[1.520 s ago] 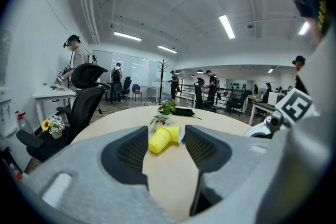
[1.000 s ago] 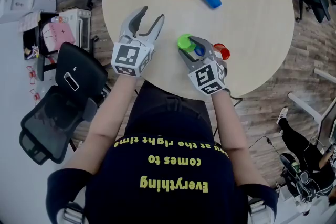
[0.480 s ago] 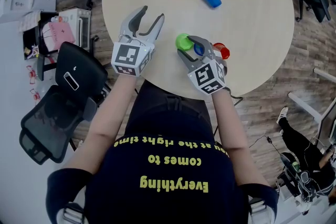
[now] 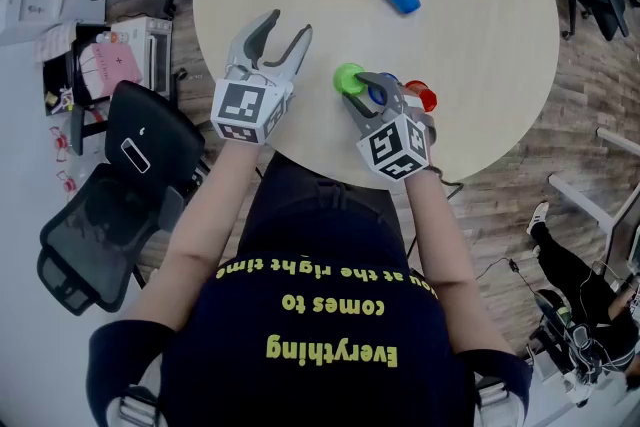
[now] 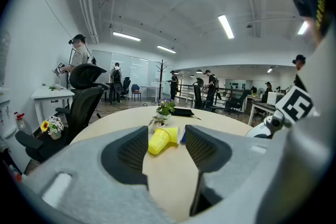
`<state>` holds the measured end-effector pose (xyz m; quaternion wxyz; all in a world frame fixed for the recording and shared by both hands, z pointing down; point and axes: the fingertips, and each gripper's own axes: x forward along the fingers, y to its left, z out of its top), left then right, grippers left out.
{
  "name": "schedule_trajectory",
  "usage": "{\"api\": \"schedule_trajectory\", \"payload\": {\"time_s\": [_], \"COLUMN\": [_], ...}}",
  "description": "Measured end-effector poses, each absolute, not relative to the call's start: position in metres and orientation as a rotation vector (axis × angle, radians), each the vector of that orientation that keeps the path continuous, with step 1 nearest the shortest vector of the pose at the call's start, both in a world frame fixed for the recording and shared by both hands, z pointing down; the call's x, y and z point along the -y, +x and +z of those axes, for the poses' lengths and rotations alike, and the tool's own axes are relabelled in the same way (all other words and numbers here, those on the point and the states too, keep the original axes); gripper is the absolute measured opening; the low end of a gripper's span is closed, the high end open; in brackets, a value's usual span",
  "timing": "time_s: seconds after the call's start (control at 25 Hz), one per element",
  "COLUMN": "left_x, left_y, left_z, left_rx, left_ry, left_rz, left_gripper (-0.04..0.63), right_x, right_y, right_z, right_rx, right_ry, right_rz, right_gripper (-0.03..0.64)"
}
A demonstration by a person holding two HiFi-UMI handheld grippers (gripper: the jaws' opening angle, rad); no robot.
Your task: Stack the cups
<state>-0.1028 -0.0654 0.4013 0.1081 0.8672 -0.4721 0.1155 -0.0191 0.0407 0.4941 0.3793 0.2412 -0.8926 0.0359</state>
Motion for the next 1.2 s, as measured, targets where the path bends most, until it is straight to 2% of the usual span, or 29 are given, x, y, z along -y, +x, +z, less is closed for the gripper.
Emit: {"api": "schedule_trajectory", "payload": {"time_s": [0.24, 0.52, 0.72, 0.88, 1.2], "left_x": [0.068, 0.071, 0.074, 0.079, 0.107], "left_y": [-0.099, -0.099, -0.099, -0.095, -0.089], "left_z": [0.402, 0.405, 0.408, 0.413, 0.429], "left_rx": [1.374, 1.362, 1.352, 1.332, 1.301], "left_ry": [2.563, 2.566, 2.564, 2.565, 2.58], "left_rz": [0.35, 0.356, 0.358, 0.365, 0.426], "left_gripper": [0.224, 0.224, 0.224, 0.224, 0.224], "right_x": [-0.03, -0.034, -0.042, -0.03, 0.034], "right_y": [-0.022, -0.021, -0.015, -0.007, 0.043], "right_z": [0.496, 0.501, 0.502, 0.484, 0.429], "right_rx": [2.267, 2.223, 2.213, 2.304, 2.399], "right_ry": [0.631, 0.592, 0.586, 0.698, 1.014], "right_rz": [0.141, 0.138, 0.16, 0.279, 0.341], "right_gripper": [0.209, 0.172, 0.178, 0.205, 0.207]}}
